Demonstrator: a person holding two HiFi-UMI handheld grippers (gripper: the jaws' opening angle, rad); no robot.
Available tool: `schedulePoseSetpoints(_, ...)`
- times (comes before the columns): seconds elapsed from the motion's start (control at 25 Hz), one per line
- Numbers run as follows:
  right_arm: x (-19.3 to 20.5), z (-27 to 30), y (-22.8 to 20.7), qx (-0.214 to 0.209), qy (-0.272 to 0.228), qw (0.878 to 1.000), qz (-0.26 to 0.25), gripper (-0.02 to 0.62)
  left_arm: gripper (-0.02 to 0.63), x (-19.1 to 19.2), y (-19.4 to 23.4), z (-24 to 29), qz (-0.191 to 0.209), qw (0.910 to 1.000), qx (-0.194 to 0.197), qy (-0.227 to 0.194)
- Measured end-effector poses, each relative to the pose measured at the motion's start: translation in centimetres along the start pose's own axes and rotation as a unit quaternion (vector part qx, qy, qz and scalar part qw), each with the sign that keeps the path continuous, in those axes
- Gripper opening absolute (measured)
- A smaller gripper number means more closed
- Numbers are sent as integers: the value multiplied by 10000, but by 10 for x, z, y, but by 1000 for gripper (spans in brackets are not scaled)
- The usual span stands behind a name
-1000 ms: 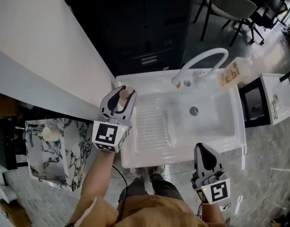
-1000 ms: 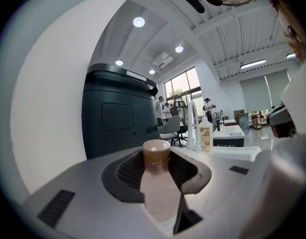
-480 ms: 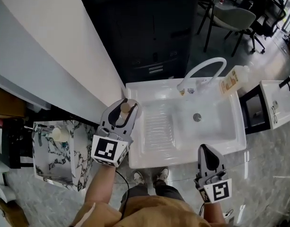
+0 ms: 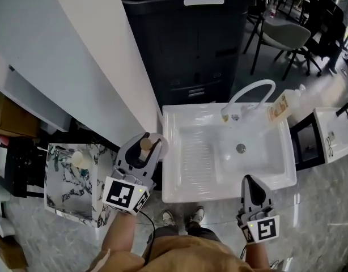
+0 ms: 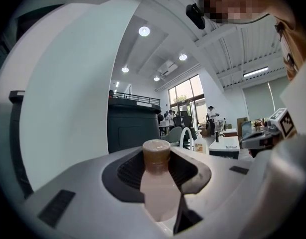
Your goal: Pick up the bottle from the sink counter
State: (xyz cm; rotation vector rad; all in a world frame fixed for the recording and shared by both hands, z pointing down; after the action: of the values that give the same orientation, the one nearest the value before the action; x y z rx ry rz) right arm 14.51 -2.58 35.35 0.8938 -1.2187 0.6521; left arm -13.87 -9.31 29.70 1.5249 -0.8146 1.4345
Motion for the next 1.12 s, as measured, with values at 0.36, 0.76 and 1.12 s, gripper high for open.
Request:
schedulePoseSetpoints(0.36, -18, 0, 6, 9, -144, 9998, -155, 0, 132, -17, -3, -38, -12, 10000, -23, -91)
schedulePoseSetpoints(0.76, -31, -4, 7, 79, -204, 9994, -257, 0, 132, -34, -1, -81, -107, 9994, -201, -244)
schedulePoseSetpoints(1.12, -42, -7, 3, 170, -263, 9990, -334, 0, 132, -51, -4, -114, -122, 9986, -315, -401)
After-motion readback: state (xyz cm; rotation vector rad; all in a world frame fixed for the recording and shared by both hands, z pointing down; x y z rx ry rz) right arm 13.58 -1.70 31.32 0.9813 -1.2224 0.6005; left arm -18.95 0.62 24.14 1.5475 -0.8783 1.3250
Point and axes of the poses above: the fingertips, and each gripper's own axes: z forward along the fingers, y to its left, x out of its underside, the point moved 3 cm from there along -z, backward along the fingers, and after that the axes turned 14 degrees about -z, right-handed, at the moved point
